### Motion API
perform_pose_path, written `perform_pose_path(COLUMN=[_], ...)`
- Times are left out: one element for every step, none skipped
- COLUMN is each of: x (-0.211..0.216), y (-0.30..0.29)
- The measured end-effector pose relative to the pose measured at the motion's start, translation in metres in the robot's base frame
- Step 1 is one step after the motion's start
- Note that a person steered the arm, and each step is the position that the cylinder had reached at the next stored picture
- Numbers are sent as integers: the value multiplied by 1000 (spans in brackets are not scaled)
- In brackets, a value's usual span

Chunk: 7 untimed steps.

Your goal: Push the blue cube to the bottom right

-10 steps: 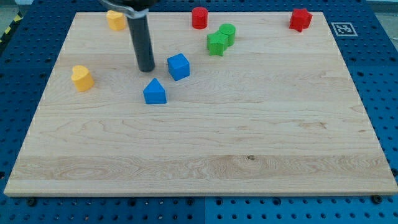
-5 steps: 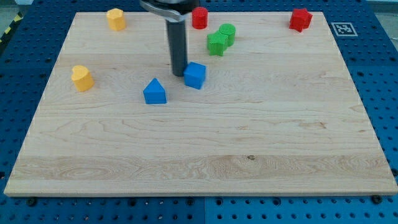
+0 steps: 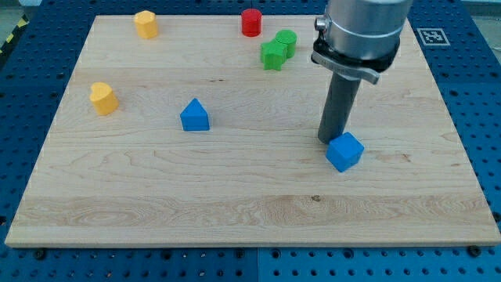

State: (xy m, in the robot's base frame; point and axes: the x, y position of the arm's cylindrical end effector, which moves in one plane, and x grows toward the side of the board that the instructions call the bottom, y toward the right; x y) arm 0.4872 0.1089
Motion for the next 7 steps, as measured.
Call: perform_pose_path(x=[25, 43, 53, 59, 59, 60, 64], y=[5, 5, 4, 4, 4, 15, 35])
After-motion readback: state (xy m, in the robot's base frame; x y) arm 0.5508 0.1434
